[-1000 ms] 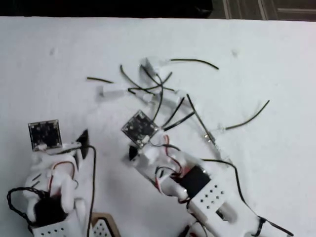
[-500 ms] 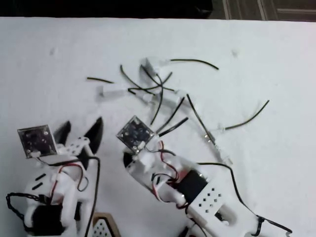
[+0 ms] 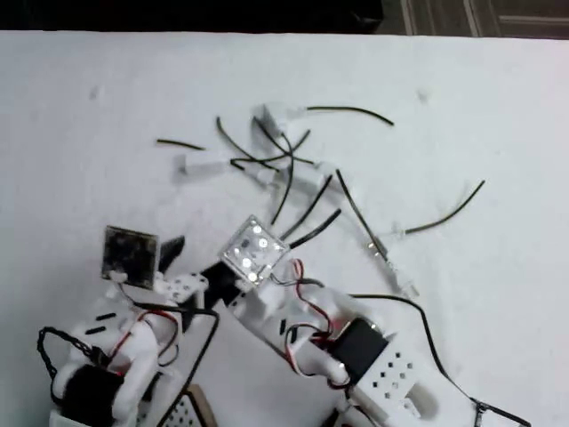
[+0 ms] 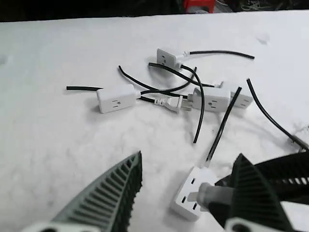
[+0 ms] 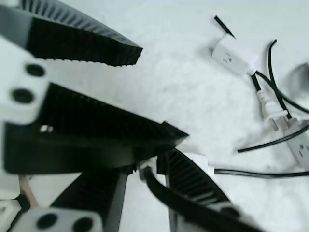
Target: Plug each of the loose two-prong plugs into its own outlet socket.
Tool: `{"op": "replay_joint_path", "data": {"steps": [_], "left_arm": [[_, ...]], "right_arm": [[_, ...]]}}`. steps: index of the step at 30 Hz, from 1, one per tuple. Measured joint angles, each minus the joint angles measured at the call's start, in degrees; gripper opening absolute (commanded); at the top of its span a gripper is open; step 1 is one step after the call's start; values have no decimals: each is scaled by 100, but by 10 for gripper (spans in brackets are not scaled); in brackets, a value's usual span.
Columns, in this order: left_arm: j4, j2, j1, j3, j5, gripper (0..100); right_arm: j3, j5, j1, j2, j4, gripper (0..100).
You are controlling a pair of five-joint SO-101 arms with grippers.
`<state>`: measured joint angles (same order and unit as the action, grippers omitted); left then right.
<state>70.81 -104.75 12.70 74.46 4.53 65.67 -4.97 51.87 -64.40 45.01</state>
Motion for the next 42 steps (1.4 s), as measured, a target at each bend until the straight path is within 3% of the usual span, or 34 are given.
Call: {"op": "replay_joint_path", "data": {"steps": [10,21,27,38,42], "left_arm": [[35,0,97,-9,-26,301],[149,-9,448,-132,-545,301],[-193,0,-501,-114,-343,301],[-237,0,-2567,-53,-334,301],[-237,0,-3015,290,-668,301]], "right_arm": [[35,0,-9,0,0,17],[105,0,-334,9,9,17],[79,0,-308,149,18,17],[-325,0,-369,2075,18,17],[-396,0,-369,2277,18,17]]}}
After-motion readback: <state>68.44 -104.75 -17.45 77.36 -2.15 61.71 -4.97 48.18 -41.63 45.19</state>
